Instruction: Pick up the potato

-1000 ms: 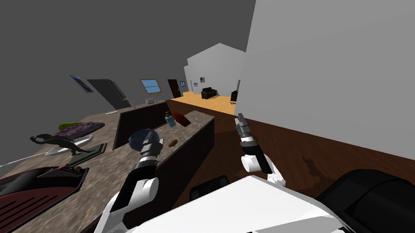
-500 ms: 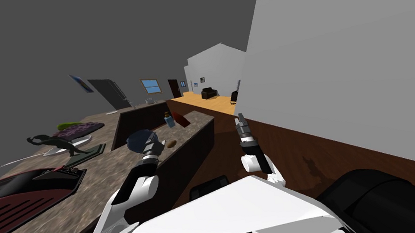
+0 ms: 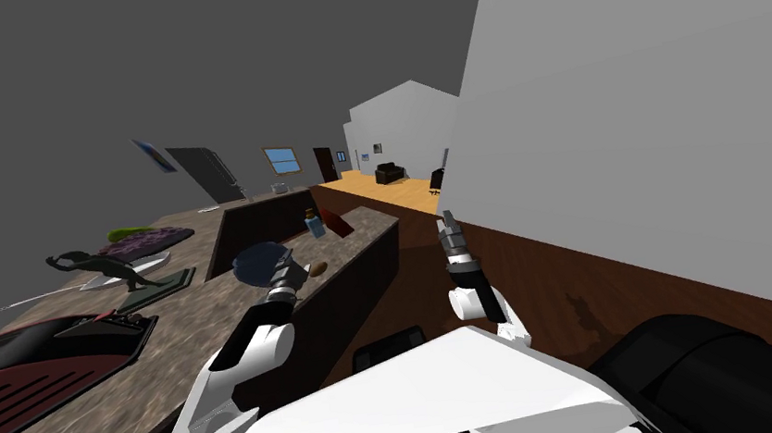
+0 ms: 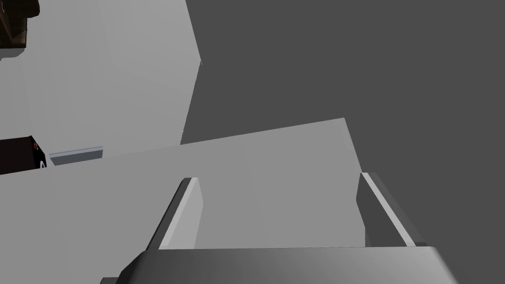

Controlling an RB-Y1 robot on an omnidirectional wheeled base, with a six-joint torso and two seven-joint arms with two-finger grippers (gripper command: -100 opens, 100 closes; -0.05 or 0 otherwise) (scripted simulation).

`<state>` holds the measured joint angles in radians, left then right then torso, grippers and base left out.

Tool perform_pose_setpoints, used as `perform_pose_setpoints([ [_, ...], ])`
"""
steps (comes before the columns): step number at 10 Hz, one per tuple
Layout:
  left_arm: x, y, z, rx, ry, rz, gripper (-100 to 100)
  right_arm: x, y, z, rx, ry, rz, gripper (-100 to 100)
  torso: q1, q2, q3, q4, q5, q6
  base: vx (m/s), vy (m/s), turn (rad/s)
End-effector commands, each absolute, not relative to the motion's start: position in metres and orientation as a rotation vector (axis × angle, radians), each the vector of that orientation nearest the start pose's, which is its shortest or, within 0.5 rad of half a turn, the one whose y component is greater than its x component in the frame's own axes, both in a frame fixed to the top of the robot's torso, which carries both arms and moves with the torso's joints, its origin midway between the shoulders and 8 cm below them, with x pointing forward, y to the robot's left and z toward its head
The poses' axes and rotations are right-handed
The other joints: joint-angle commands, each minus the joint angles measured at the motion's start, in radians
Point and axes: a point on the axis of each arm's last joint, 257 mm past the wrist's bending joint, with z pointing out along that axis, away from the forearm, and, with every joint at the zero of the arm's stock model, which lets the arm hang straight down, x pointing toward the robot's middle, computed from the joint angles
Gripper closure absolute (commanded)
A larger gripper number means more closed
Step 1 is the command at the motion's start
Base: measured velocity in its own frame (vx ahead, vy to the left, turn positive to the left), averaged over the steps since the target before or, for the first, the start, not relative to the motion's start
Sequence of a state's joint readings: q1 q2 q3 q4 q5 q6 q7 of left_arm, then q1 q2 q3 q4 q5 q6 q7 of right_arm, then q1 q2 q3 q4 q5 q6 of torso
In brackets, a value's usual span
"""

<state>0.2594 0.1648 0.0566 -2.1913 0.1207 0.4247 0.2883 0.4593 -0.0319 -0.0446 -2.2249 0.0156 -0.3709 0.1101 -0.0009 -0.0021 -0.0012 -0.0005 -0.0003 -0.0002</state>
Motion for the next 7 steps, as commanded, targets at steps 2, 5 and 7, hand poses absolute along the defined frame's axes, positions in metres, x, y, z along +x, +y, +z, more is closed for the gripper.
perform_pose_setpoints([
  [2,0.467,0.296,-0.153,-1.504,1.106,-1.281,-100,0.376,-0.294,-0.012,0.692,0.771,1.123,0,0.000,-0.001,0.000,0.000,0.000,0.000,0.040,-0.012,0.021],
  [5,0.468,0.294,-0.169,-1.599,1.132,-1.276,-100,0.376,-0.294,-0.012,0.692,0.771,1.123,0,0.000,0.000,0.000,0.000,0.000,0.000,0.042,-0.014,0.031],
  [7,0.466,0.292,-0.182,-1.662,1.154,-1.259,-100,0.376,-0.294,-0.012,0.692,0.771,1.123,0,0.001,-0.001,0.000,0.000,0.000,0.000,0.040,-0.006,0.031],
])
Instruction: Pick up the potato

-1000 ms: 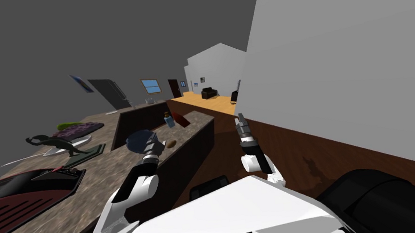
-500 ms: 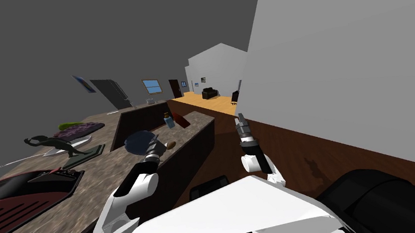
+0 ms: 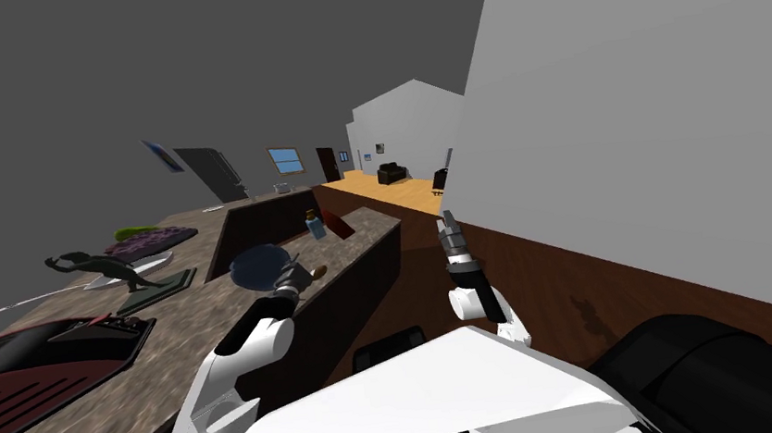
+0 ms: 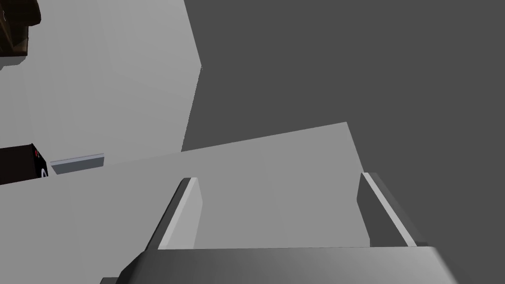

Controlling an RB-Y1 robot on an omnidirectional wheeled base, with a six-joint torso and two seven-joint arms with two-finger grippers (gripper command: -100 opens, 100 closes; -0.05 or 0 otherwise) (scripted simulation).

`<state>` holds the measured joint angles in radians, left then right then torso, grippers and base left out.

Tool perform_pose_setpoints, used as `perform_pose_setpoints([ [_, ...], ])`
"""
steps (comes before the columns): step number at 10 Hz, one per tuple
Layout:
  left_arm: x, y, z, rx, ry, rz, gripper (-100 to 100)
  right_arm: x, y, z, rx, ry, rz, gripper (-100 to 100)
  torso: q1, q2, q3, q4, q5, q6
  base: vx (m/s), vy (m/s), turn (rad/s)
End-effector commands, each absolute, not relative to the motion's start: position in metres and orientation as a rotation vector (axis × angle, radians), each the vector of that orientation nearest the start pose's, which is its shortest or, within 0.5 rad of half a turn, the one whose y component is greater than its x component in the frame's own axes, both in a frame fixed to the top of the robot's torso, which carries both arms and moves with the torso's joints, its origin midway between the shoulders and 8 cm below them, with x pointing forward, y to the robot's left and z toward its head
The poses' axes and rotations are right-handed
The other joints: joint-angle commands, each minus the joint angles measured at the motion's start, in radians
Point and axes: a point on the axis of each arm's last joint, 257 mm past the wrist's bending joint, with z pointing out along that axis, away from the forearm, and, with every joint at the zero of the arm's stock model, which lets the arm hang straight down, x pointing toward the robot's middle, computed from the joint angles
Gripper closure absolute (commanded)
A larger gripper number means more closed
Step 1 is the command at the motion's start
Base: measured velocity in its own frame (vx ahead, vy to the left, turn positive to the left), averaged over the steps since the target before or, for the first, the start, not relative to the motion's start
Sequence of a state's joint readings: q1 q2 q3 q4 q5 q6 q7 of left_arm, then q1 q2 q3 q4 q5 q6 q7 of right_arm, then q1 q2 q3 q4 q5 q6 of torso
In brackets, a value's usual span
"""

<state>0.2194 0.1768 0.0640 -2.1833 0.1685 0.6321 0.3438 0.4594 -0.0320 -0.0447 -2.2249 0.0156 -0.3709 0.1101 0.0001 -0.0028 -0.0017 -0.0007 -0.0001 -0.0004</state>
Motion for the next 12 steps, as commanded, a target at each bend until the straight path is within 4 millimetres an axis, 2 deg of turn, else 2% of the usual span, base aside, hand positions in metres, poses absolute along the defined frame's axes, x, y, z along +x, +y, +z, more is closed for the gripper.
perform_pose_setpoints([
  [1,0.465,0.293,-0.187,-1.681,1.167,-1.243,-100,0.376,-0.294,-0.012,0.692,0.771,1.123,0,0.000,0.000,0.000,0.000,0.000,0.000,0.043,-0.002,0.024],
  [12,0.444,0.286,-0.248,-1.997,1.265,-1.126,-100,0.376,-0.294,-0.012,0.692,0.771,1.123,0,0.001,0.000,0.000,0.000,0.000,0.000,0.054,-0.001,0.036],
])
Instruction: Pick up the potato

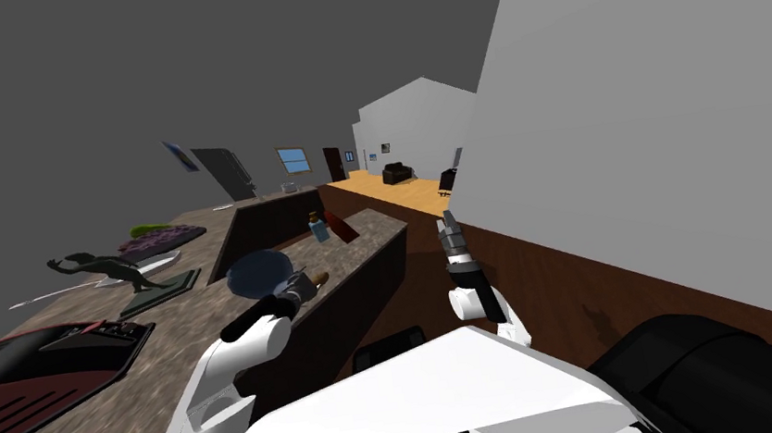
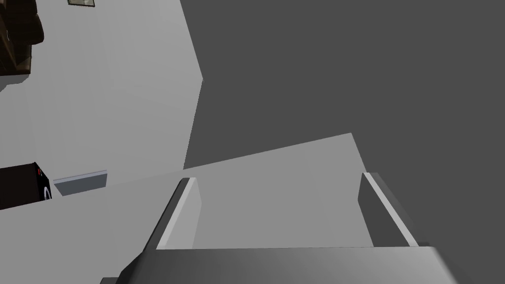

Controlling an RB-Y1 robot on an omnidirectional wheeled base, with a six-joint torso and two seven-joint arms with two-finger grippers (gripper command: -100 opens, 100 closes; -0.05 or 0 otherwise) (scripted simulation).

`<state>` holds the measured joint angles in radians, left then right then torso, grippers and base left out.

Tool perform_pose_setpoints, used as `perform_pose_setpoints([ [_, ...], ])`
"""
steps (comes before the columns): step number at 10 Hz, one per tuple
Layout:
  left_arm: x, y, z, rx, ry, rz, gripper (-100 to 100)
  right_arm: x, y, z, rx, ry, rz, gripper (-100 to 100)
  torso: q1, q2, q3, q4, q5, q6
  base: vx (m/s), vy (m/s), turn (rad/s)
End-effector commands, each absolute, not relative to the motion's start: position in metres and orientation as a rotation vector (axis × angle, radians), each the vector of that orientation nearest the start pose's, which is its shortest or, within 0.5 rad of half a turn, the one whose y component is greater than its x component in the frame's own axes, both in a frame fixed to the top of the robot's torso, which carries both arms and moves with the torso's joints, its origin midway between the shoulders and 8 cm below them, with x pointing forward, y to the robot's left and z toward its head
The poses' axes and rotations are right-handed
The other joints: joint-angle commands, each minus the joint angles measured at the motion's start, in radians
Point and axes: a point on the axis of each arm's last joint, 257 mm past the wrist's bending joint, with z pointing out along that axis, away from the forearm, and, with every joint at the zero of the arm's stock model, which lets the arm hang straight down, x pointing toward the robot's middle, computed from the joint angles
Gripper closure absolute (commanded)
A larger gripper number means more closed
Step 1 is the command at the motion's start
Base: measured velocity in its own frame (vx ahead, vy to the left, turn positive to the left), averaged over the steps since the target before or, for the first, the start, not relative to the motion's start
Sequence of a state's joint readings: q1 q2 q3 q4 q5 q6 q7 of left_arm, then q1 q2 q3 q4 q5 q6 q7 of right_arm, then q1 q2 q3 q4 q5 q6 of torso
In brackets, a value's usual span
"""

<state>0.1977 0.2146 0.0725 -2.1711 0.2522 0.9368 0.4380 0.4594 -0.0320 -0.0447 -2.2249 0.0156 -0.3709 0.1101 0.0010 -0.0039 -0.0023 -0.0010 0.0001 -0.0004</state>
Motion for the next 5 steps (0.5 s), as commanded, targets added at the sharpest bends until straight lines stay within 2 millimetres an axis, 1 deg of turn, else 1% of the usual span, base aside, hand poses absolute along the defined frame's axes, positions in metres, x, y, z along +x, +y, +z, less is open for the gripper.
perform_pose_setpoints([
  [1,0.441,0.285,-0.254,-2.030,1.270,-1.115,-100,0.376,-0.294,-0.012,0.692,0.771,1.123,0,0.000,0.000,0.000,0.000,0.000,0.000,0.080,-0.005,0.068],
  [2,0.439,0.285,-0.257,-2.041,1.277,-1.102,-100,0.376,-0.294,-0.012,0.692,0.771,1.123,0,0.000,-0.001,-0.001,0.000,0.000,0.000,0.061,-0.007,0.037],
  [5,0.425,0.285,-0.278,-2.151,1.305,-1.037,-100,0.376,-0.294,-0.012,0.692,0.771,1.123,0,0.000,-0.001,0.000,0.000,0.000,0.000,0.074,0.007,0.057],
])
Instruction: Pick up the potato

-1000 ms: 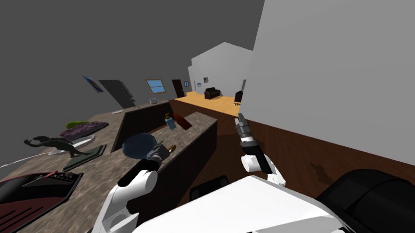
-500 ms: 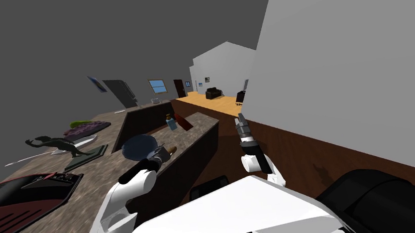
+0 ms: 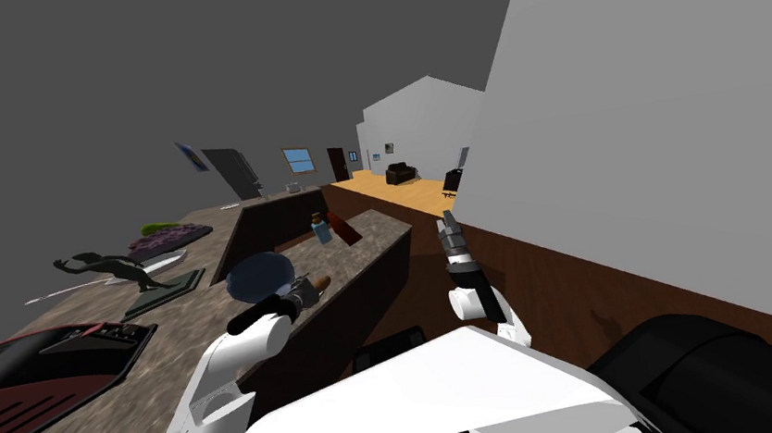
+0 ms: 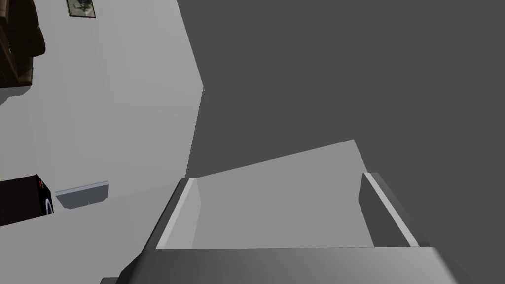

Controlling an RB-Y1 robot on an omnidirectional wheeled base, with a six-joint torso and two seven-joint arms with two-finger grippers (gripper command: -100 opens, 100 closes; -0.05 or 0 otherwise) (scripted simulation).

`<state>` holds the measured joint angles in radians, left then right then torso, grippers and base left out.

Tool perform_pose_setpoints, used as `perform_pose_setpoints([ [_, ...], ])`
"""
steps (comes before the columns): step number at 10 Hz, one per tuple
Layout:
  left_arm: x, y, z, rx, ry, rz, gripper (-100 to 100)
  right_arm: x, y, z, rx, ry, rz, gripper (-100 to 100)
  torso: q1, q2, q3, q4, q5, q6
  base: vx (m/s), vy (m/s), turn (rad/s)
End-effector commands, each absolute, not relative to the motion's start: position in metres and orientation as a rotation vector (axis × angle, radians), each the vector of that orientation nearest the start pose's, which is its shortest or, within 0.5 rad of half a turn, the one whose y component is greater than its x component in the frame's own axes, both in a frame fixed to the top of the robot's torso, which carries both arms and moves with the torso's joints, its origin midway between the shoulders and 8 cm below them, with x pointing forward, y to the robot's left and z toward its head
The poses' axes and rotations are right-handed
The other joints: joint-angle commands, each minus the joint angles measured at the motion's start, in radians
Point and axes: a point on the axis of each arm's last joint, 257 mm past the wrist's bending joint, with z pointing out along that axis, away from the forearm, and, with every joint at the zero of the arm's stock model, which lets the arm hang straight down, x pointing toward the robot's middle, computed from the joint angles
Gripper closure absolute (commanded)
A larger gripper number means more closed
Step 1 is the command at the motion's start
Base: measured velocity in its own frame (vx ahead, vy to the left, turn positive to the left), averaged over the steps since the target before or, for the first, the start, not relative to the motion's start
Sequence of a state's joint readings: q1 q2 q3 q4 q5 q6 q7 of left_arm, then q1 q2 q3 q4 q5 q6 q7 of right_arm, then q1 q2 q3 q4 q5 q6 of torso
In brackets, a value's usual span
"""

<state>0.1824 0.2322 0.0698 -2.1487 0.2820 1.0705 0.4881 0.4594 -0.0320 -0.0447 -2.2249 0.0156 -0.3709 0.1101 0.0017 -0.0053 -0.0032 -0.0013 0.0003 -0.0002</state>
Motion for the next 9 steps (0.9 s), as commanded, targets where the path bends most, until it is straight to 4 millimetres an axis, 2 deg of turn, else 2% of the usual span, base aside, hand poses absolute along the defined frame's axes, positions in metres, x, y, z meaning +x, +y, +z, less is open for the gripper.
perform_pose_setpoints([
  [1,0.424,0.285,-0.280,-2.156,1.308,-1.031,-100,0.376,-0.294,-0.012,0.692,0.771,1.123,0,0.000,0.000,0.000,0.000,0.000,0.000,0.059,0.008,0.014],
  [5,0.406,0.285,-0.304,-2.265,1.331,-0.950,-100,0.376,-0.294,-0.012,0.692,0.771,1.123,0,0.000,0.001,0.001,0.000,0.000,0.000,0.062,0.006,0.039],
  [6,0.409,0.284,-0.299,-2.248,1.328,-0.963,-100,0.376,-0.294,-0.012,0.692,0.771,1.123,0,0.000,0.001,0.001,0.000,0.000,0.000,0.025,0.002,0.005],
  [7,0.408,0.284,-0.300,-2.253,1.328,-0.959,0,0.376,-0.294,-0.012,0.692,0.771,1.123,0,-0.001,0.003,0.002,0.001,0.000,0.000,0.005,0.001,-0.001],
  [8,0.412,0.285,-0.306,-2.252,1.326,-0.959,-100,0.376,-0.294,-0.012,0.692,0.771,1.123,0,-0.001,0.005,0.003,0.001,0.000,0.000,0.000,0.000,0.000],
  [9,0.414,0.285,-0.309,-2.252,1.325,-0.959,-100,0.376,-0.294,-0.012,0.692,0.771,1.123,0,-0.001,0.005,0.003,0.001,0.000,0.000,0.005,-0.006,0.019],
])
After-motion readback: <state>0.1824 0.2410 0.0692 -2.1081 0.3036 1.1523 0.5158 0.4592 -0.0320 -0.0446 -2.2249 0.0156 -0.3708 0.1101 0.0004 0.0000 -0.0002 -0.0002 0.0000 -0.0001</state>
